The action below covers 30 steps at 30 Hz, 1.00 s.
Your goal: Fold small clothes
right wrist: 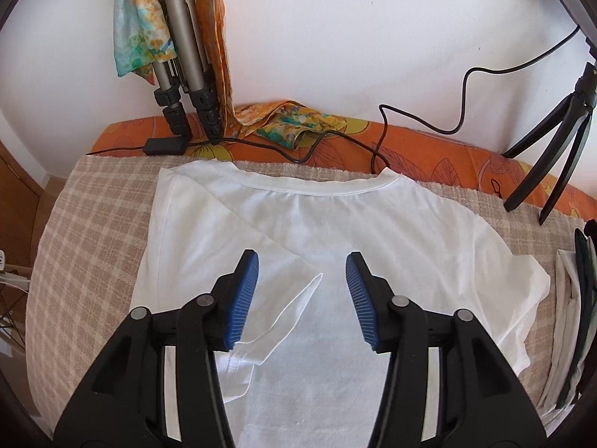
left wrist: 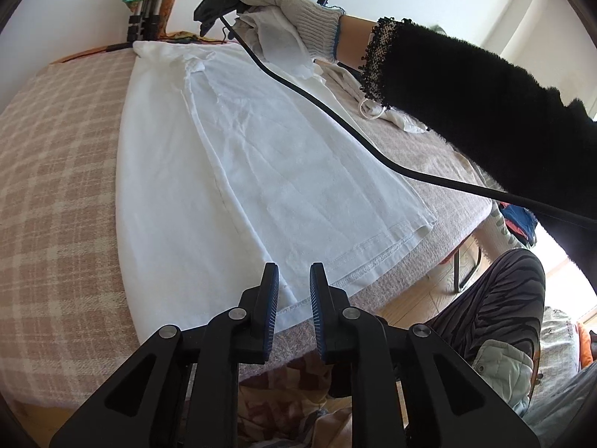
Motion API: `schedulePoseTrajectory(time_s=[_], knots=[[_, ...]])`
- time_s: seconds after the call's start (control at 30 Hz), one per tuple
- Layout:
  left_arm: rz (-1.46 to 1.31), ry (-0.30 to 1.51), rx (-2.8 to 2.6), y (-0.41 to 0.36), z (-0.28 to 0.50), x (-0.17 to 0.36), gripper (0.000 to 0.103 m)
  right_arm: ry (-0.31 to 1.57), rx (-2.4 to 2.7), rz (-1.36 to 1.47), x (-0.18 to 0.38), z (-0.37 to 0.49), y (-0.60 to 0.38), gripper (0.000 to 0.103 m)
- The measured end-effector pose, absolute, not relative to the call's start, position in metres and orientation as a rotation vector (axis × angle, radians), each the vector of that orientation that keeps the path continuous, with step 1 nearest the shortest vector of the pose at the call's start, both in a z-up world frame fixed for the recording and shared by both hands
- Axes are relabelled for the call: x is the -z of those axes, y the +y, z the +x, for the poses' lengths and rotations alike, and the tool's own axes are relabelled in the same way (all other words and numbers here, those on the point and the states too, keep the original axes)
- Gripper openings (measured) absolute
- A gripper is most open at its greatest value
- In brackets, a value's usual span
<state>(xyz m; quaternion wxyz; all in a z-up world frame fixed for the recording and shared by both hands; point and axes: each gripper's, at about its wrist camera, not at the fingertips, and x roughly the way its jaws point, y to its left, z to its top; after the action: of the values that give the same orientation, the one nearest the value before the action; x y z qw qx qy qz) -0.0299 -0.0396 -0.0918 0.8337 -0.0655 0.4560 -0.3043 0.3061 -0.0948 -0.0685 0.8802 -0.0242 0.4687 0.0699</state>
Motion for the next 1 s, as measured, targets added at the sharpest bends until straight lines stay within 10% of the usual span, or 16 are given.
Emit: schedulePoseTrajectory(time_s=[1.0], knots=[[0.089, 0.887, 0.821, -0.221, -0.042, 0.080, 0.015, 0.888, -0.264, 0.193, -0.005, 0.185, -0.379, 0.058]])
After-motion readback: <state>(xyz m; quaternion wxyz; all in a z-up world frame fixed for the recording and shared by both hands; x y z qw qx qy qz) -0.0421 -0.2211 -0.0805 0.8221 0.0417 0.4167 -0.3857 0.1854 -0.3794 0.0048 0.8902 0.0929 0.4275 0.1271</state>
